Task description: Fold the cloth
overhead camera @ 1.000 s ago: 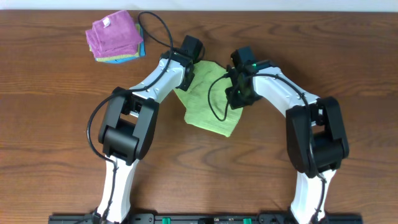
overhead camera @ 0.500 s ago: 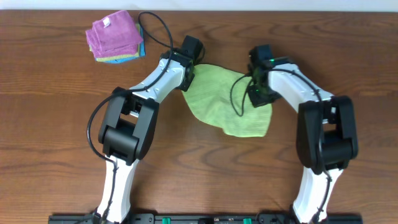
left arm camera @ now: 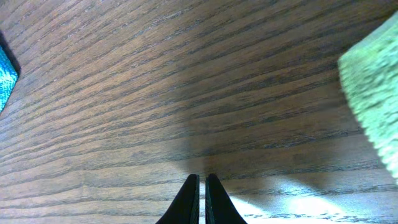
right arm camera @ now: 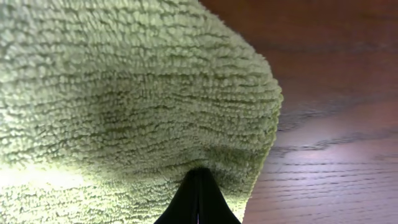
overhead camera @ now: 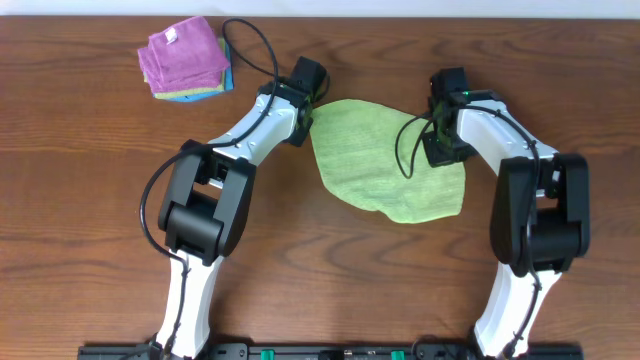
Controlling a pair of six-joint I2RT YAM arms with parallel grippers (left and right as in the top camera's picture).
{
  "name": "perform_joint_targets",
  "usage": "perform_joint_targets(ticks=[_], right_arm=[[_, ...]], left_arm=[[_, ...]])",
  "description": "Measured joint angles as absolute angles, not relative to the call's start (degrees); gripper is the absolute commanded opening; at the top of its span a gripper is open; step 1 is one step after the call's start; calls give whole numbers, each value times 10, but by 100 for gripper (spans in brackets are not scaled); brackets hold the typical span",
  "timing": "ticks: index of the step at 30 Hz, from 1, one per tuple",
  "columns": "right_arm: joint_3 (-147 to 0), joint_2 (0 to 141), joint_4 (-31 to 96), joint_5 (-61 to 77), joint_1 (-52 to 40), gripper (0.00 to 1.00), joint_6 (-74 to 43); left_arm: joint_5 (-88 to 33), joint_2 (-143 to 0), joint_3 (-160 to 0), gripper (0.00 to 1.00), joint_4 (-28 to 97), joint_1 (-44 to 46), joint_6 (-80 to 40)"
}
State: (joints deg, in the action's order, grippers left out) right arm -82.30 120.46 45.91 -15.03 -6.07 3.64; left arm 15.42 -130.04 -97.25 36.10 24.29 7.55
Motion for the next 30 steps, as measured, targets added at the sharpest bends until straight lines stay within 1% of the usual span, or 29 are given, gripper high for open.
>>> perform_joint_targets(ticks=[10,14,23,27,30], right_arm=[[-819,1210,447,-211,-60,1,37],[-819,1213,445,-228,-60,1,36],[-819,1214,435,-234,-33,1,33],[-820,1214,432,-230,-25,1,25],[-830,1215,434,-225,-25,1,20]], left_arm=[[154,-1300,-973,6,363,269,75],[147,-1301,-993,6,385,281,71],[109,-1301,-1130,6,474,283,45],[67,-1299,-1190,6,505,283,36],[27,-1287,-1203,6,508,283,27]])
